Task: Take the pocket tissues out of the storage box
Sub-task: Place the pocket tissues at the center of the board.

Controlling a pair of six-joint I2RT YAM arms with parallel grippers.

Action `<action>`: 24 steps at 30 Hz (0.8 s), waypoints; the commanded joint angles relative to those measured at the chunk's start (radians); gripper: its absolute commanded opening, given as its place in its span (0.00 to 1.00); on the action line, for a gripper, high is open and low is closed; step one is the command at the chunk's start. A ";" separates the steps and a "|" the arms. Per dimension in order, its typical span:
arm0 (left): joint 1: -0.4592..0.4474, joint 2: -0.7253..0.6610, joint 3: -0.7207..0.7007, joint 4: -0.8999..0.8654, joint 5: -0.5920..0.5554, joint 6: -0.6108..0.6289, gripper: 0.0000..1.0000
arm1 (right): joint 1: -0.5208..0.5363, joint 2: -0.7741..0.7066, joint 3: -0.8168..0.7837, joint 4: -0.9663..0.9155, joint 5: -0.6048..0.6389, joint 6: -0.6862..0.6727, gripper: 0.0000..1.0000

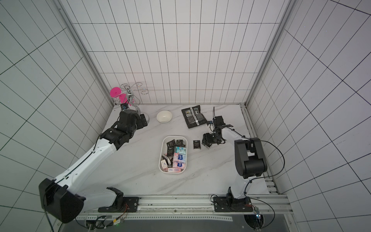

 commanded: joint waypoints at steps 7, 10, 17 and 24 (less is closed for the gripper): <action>-0.004 -0.031 0.010 -0.006 0.009 -0.003 0.98 | 0.027 -0.013 -0.025 -0.059 0.058 0.041 0.69; -0.004 -0.041 0.008 -0.006 0.008 -0.001 0.99 | 0.026 -0.029 -0.039 -0.044 0.068 0.051 0.69; -0.004 -0.047 0.004 -0.007 0.010 -0.004 0.99 | 0.023 -0.048 -0.042 -0.037 0.089 0.049 0.70; -0.004 -0.055 0.004 -0.009 0.002 0.001 0.99 | 0.023 -0.037 -0.026 -0.037 0.031 0.041 0.70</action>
